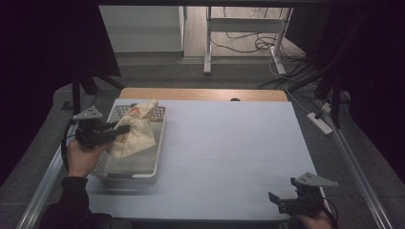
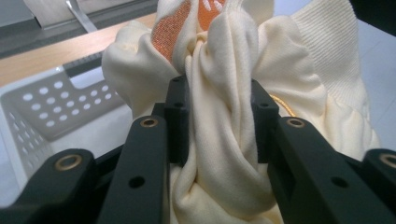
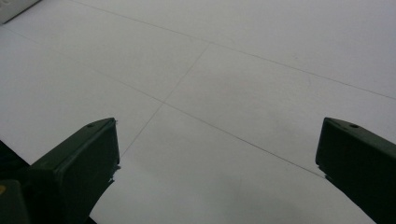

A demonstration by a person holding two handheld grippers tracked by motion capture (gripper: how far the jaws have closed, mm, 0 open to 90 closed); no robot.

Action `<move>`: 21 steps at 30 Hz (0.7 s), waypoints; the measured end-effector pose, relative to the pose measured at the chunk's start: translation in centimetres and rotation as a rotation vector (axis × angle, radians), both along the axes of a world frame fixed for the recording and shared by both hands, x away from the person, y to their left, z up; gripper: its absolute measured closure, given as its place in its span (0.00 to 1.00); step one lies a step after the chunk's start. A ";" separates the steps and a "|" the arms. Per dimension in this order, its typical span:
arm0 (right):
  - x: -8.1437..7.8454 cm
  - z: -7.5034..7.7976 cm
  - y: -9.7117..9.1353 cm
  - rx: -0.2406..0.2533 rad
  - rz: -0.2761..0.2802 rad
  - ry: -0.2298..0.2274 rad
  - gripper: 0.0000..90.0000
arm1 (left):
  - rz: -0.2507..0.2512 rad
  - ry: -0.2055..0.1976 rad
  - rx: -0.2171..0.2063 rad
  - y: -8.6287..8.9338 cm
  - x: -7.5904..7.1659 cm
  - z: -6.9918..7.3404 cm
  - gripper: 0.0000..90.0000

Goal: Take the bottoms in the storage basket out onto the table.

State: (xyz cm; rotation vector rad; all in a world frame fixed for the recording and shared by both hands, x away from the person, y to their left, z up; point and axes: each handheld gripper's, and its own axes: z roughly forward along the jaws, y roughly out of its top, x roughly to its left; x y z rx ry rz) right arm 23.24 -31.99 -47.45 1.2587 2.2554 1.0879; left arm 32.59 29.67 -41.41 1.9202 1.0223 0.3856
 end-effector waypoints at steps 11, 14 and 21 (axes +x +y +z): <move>0.0 0.0 0.0 0.000 -0.003 -0.001 0.00 | -0.008 -0.025 -0.022 -0.9 -0.2 1.2 0.75; 0.0 0.0 -0.1 0.006 -0.008 0.000 0.00 | -0.013 -0.031 -0.026 -1.2 -0.2 1.5 0.75; 0.0 0.0 -0.1 0.003 -0.010 0.001 0.00 | -0.032 -0.041 -0.038 -1.8 0.0 2.1 0.75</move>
